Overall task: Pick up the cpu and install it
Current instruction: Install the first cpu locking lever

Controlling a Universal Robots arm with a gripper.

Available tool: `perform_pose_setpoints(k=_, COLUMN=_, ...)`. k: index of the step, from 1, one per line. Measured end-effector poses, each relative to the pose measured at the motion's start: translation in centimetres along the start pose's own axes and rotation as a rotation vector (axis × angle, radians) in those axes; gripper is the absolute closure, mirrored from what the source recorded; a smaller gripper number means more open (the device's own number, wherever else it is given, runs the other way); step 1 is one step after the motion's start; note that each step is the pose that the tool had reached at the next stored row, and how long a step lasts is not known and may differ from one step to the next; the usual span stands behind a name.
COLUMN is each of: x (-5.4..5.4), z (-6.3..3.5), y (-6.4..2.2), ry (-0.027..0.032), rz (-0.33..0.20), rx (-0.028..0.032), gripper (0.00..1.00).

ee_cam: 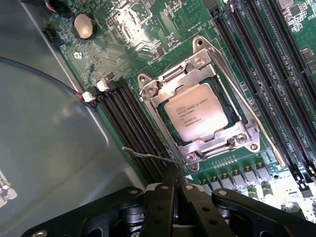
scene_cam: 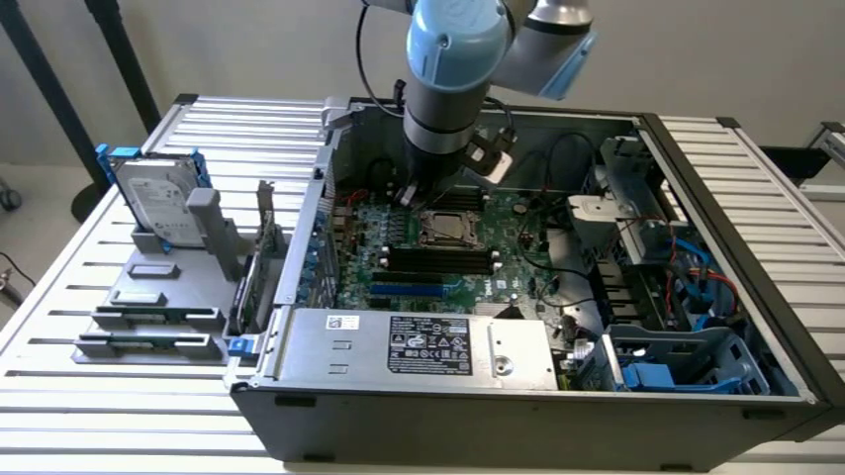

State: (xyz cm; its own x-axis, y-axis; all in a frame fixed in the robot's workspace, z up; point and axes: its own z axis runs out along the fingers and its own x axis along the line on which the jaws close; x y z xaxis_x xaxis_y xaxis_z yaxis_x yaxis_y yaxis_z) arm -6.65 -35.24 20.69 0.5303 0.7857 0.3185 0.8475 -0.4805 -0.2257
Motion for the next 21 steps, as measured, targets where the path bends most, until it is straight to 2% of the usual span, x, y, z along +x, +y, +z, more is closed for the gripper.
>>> perform_pose_setpoints(k=5, x=-0.06, z=0.79, y=0.05, ry=-0.0005, rz=-0.001, rx=-0.0031, gripper=0.89)
perform_pose_setpoints(k=9, x=0.06, z=0.92, y=-0.02, ry=-0.0021, rz=-0.001, rx=-0.0040, gripper=0.89)
perform_pose_setpoints(k=21, x=0.40, z=1.09, y=0.04, ry=-0.0136, rz=0.000, rx=-0.0112, gripper=0.89)
